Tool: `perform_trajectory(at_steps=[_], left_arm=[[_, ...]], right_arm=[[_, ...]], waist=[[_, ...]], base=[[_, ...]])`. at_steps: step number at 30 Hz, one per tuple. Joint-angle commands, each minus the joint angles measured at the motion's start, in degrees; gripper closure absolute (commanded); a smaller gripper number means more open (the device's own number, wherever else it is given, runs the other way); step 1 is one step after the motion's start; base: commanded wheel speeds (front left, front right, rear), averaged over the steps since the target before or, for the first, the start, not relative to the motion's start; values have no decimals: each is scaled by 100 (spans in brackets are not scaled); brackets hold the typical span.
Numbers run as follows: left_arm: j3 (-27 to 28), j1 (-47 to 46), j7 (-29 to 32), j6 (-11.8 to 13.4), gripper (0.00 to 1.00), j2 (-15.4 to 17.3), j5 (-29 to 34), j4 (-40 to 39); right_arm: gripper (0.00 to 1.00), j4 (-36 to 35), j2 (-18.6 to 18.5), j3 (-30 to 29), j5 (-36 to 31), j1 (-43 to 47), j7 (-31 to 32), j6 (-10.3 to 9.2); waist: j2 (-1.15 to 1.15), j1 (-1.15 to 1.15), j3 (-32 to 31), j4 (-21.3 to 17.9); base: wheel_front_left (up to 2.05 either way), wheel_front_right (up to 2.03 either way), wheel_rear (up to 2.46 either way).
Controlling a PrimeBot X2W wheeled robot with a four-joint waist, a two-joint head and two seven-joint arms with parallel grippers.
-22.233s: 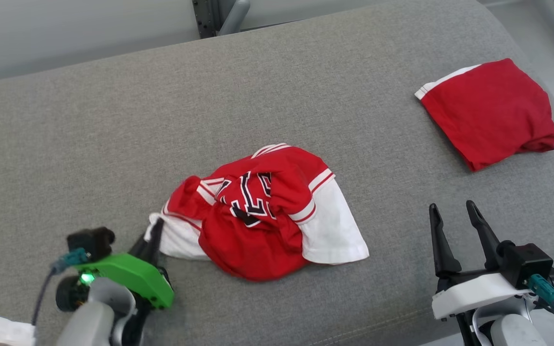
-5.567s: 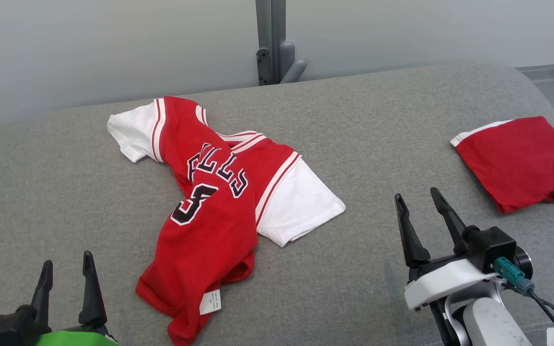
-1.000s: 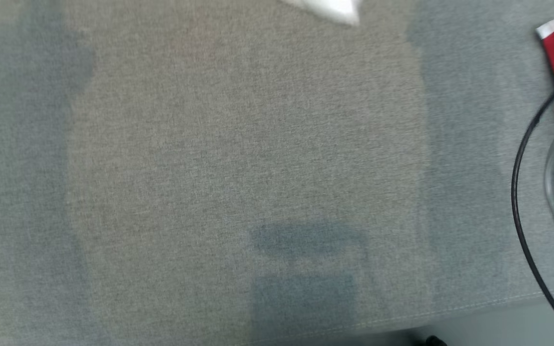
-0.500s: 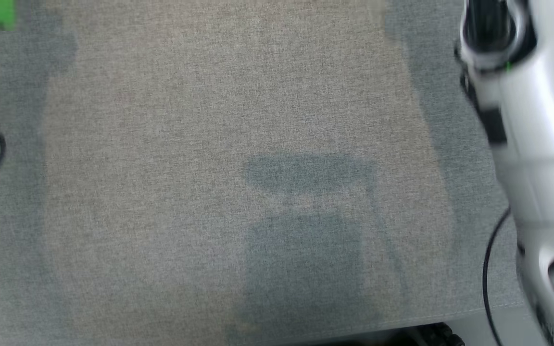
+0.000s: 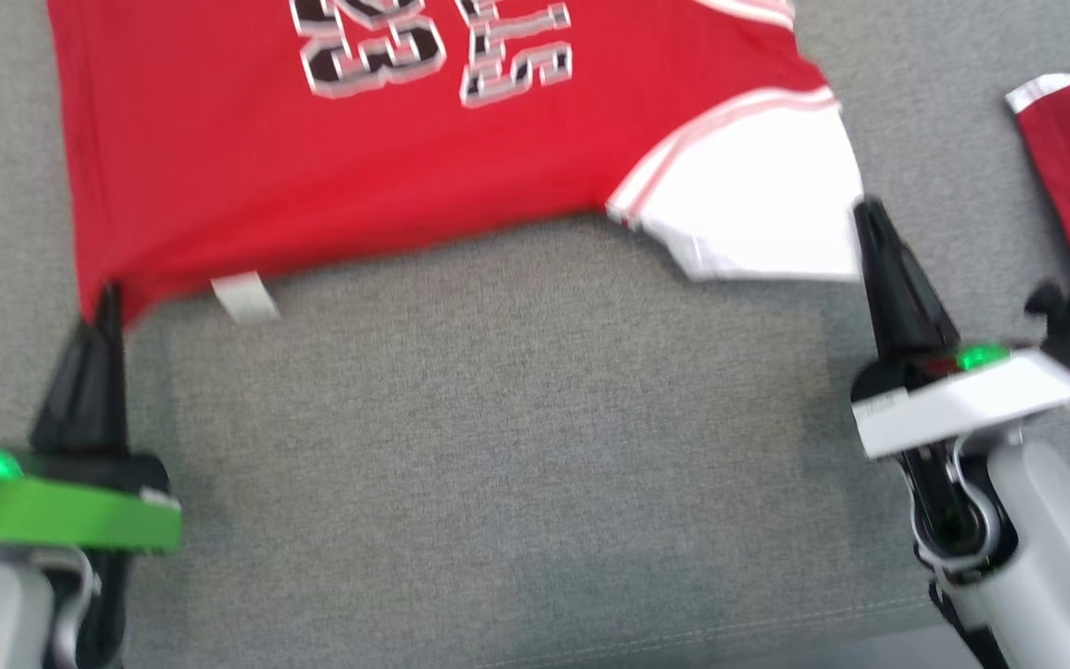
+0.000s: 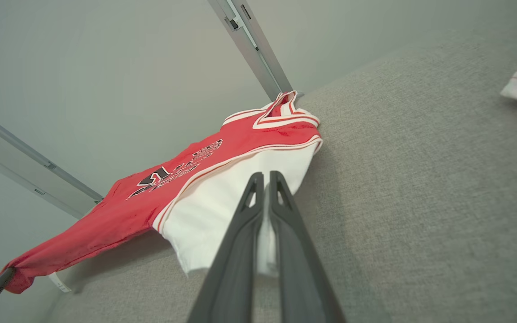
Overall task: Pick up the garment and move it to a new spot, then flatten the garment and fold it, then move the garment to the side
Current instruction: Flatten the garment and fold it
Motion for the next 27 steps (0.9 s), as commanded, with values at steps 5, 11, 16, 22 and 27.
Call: perform_trajectory(at_steps=[5,11,16,22,27], left_arm=[[-179,1528,0,370,100,-122,97,-513],[-453,2835,105,693,100,-399,-49,-1209],[-562,3212,270,832,100,-494,-203,-1621],[-537,2875,808,985,100,-313,-277,-1899],[-340,2523,1274,1103,100,-109,-497,-2147]], right_arm=[[100,-251,-8,-317,78,1335,46,0],[100,-664,148,-699,157,2658,105,0],[100,-983,295,-935,104,3067,189,0],[100,-983,469,-944,14,2377,414,0],[100,-714,464,-867,-106,1534,645,0]], waist=[[28,0,-1218,-182],[28,0,-1323,-237],[28,0,-1178,-198],[28,0,-1055,-198],[28,0,-997,-163]], base=[[0,0,0],[0,0,0],[0,0,0],[0,0,0],[0,0,0]])
